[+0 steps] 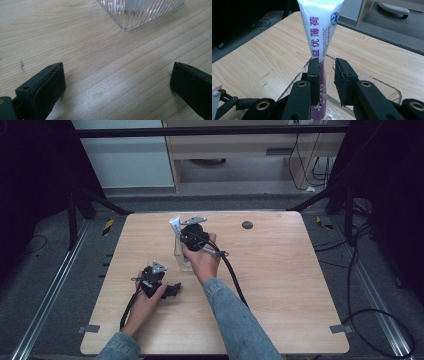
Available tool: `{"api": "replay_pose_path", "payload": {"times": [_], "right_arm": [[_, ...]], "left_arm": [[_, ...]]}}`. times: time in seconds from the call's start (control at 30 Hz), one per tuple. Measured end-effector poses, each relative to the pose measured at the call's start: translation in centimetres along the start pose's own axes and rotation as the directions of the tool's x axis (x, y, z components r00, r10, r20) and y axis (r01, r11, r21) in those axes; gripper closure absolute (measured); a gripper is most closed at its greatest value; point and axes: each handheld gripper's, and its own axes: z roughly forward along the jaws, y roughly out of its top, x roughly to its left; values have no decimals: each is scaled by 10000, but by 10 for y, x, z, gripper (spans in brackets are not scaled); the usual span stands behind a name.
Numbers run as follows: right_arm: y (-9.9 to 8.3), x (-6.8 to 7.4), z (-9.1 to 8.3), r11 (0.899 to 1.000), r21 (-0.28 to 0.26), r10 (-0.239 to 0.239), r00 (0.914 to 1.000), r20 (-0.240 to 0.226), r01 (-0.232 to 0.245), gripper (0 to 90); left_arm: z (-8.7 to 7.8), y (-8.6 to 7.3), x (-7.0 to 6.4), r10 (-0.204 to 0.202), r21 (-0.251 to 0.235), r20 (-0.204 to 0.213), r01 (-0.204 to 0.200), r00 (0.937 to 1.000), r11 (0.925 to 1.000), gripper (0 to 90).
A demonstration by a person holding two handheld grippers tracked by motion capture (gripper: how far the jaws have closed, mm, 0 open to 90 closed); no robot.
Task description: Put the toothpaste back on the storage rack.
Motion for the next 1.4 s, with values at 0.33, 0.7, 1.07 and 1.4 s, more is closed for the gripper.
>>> {"api": "replay_pose_path", "payload": {"times": [0.33,0.7,1.07,1.4], "right_arm": [[1,-3,-7,9999,64,-92,9999,-48,92,715],[2,-6,-14,9997,176,-157,9998,-89,159,679],[1,-9,-20,9993,319,-206,9993,-311,215,545],[-2,-11,-27,9981,436,-403,9979,-506,425,383]], "left_arm": [[0,0,0,0,0,0,0,10000,10000,0],[0,0,0,3,4,0,-3,10000,10000,0],[0,0,0,-4,-1,0,4,10000,10000,0],[0,0,0,-17,-10,-4,17,10000,10000,0]]}}
